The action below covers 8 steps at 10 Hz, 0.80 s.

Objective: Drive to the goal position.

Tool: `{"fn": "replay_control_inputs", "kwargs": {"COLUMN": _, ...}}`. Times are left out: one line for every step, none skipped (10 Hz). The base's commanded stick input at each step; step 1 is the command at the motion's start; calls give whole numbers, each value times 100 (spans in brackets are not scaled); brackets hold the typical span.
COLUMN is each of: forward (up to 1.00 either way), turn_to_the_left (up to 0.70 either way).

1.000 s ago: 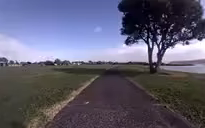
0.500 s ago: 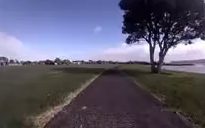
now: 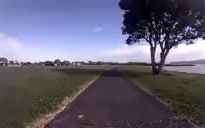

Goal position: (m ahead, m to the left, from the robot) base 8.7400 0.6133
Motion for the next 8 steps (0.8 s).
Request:
{"fn": "replay_control_inputs", "kwargs": {"forward": 45, "turn_to_the_left": 0}}
{"fn": "replay_control_inputs", "kwargs": {"forward": 45, "turn_to_the_left": -27}}
{"fn": "replay_control_inputs", "kwargs": {"forward": 45, "turn_to_the_left": -27}}
{"fn": "replay_control_inputs", "kwargs": {"forward": 45, "turn_to_the_left": -27}}
{"fn": "replay_control_inputs", "kwargs": {"forward": 45, "turn_to_the_left": -27}}
{"fn": "replay_control_inputs", "kwargs": {"forward": 45, "turn_to_the_left": -27}}
{"fn": "replay_control_inputs", "kwargs": {"forward": 45, "turn_to_the_left": -27}}
{"fn": "replay_control_inputs", "kwargs": {"forward": 45, "turn_to_the_left": -27}}
